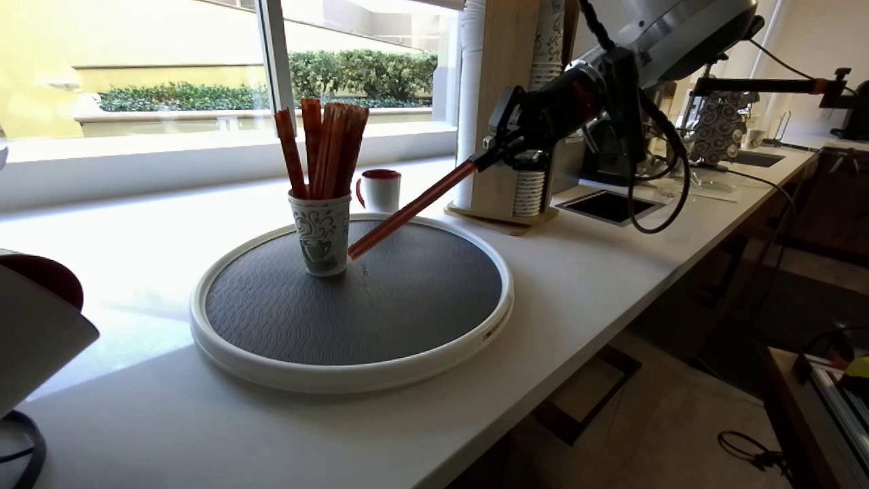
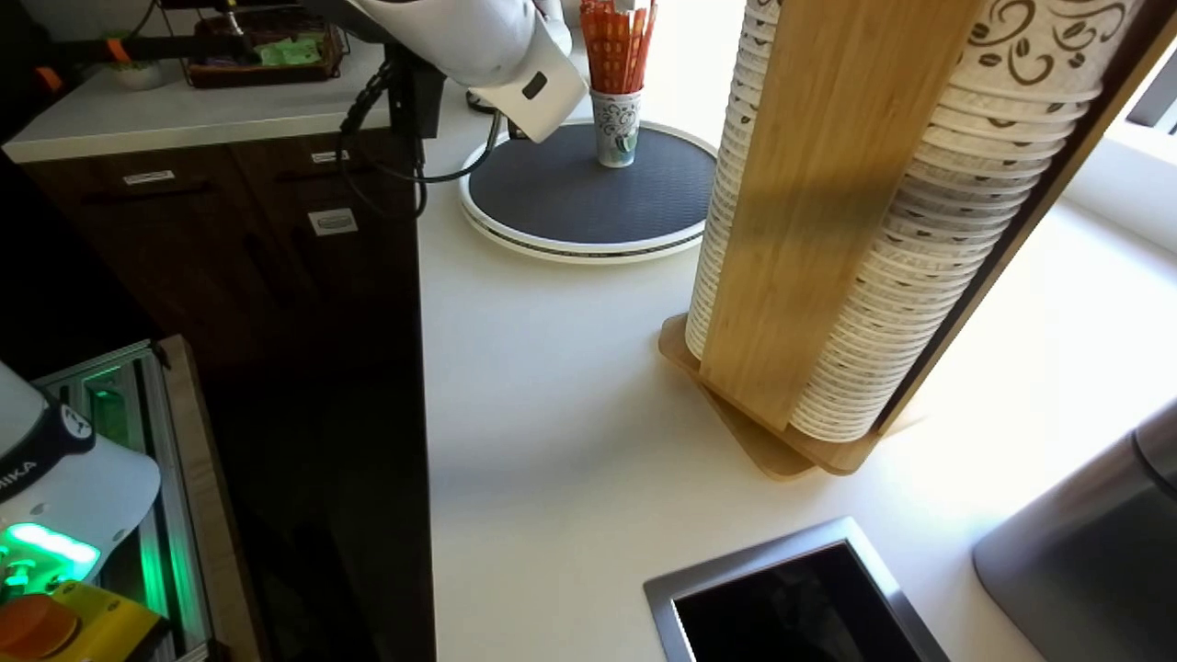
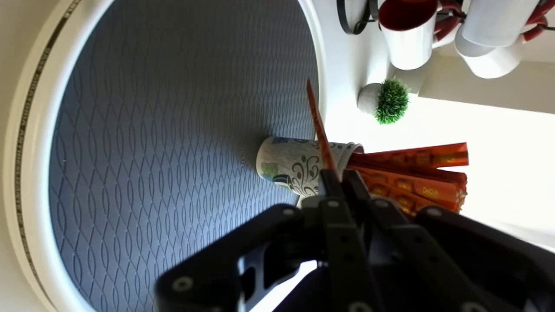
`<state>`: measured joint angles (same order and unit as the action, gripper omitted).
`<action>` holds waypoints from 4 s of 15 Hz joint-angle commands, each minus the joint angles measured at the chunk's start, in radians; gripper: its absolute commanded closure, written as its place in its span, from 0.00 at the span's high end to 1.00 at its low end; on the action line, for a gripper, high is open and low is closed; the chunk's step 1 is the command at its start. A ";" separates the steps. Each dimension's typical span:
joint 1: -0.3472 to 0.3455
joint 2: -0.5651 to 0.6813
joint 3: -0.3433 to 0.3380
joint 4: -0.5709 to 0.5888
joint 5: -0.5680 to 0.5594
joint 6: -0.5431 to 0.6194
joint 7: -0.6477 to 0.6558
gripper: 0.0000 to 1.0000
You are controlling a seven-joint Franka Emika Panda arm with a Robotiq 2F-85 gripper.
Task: Take one packet of chopsticks out of the cup and place it next to the cup
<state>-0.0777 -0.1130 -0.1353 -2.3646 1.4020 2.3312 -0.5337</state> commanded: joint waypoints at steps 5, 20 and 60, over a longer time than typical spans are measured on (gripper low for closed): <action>0.007 0.086 0.051 0.049 -0.074 -0.006 -0.009 0.02; 0.007 0.152 0.061 0.106 -0.169 -0.007 -0.008 0.03; 0.010 0.175 0.055 0.119 -0.551 0.071 0.146 1.00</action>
<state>-0.0823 0.0925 -0.0940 -2.2570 0.9752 2.3715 -0.4715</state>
